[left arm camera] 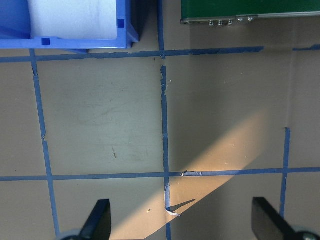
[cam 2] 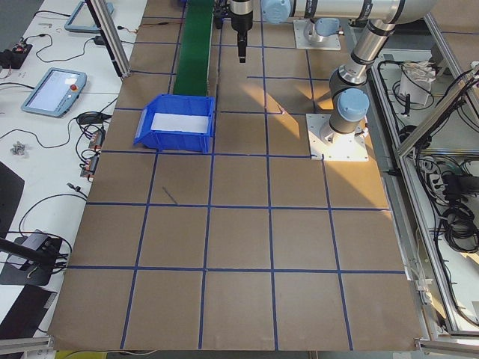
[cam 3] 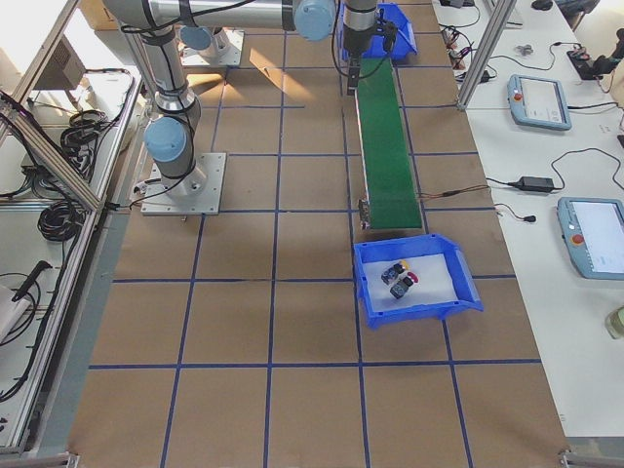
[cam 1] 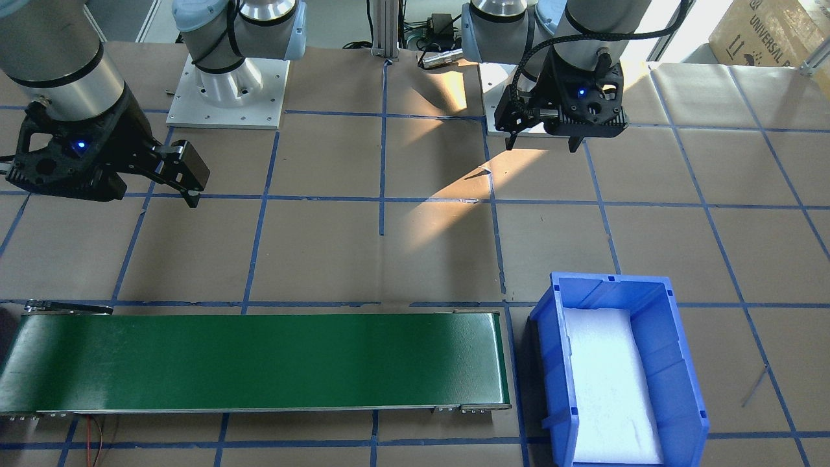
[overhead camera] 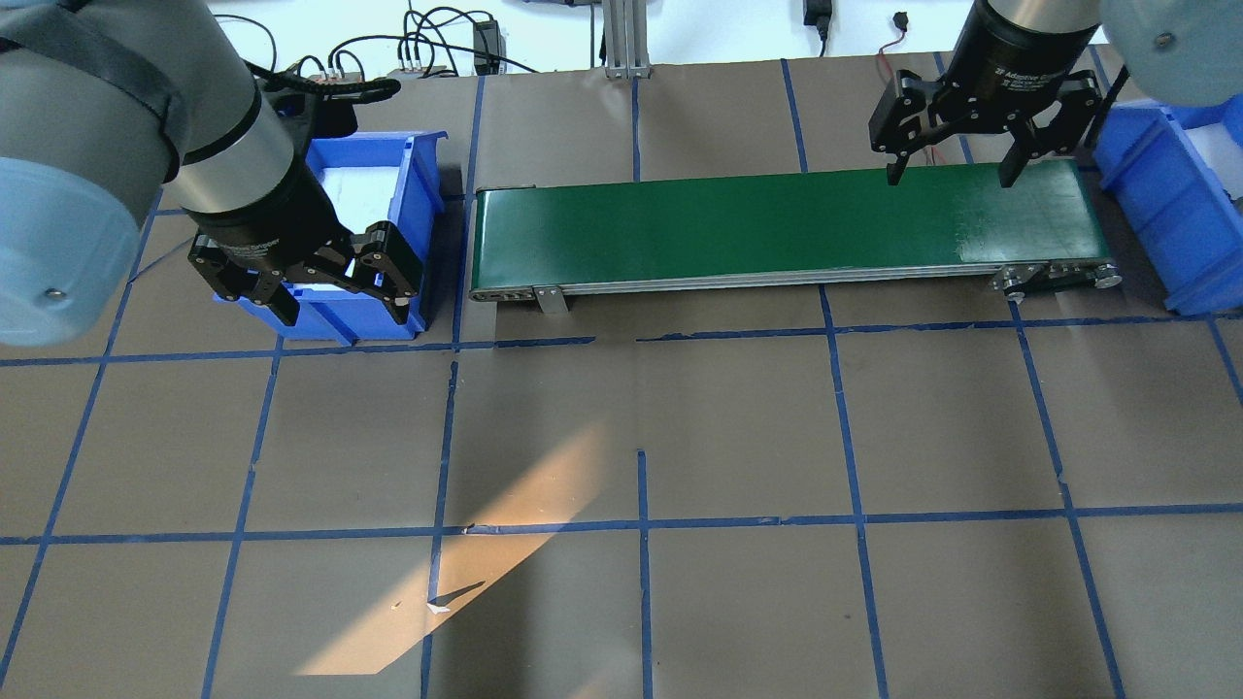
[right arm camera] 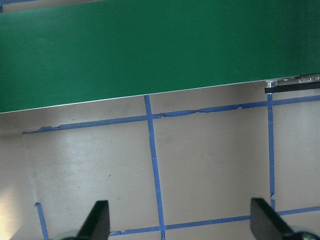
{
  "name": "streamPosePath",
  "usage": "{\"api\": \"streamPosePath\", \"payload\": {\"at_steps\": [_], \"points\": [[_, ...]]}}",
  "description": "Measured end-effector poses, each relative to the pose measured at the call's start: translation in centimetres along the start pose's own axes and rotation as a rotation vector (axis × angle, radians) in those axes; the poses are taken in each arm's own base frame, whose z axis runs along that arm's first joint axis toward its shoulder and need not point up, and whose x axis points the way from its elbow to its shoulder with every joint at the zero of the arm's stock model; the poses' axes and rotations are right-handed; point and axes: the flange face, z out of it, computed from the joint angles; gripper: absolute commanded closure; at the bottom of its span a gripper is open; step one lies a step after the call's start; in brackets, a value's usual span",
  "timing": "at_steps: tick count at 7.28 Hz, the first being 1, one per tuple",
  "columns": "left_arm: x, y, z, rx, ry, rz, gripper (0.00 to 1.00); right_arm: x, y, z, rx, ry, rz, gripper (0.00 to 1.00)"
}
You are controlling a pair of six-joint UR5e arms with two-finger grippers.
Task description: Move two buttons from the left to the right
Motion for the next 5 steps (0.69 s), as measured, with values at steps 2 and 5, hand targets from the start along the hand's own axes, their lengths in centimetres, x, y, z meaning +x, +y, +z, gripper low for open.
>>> {"api": "streamPosePath", "payload": {"at_steps": [2,5], "points": [[0.0,0.14,0.13,-0.002,0.0,0.0,0.0,-0.72,0.26,0.31,-0.007,0.001,-0.012,0.0],[-0.05,0.57,0.03,0.003,0.0,0.0,0.0,-0.87,0.31,0.4,-0.01,0.003,-0.015,0.0]]}}
